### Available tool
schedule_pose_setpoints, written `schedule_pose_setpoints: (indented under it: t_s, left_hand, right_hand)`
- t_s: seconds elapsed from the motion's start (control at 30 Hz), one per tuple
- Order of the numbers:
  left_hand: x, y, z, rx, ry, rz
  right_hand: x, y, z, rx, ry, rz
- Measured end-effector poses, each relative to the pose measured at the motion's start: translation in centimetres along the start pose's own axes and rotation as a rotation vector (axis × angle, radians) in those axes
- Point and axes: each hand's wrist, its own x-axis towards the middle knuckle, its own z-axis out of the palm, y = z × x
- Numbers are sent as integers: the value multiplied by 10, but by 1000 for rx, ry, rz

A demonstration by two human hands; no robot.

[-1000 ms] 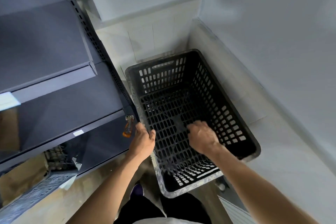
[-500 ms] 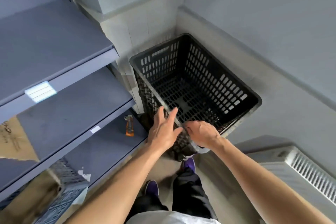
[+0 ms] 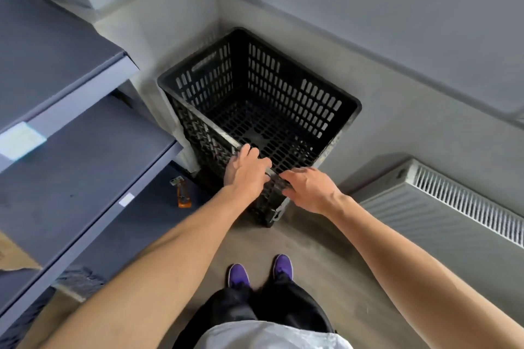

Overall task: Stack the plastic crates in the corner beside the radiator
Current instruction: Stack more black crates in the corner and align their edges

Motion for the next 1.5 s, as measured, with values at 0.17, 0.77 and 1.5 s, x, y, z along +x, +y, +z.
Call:
schedule_pose_setpoints:
  t_s: [0.17,0.77,1.5]
  left_hand:
    - [1,0,-9,13,56,10]
    - [19,10,1,35,-61,-38]
    - [-8,-4,13,-149,76,20]
  right_hand:
    - [-4,1,-1,-87,72,-65]
    - [-5,14,0,-68,118,-25]
    - [-3,-5,14,-20,201,23]
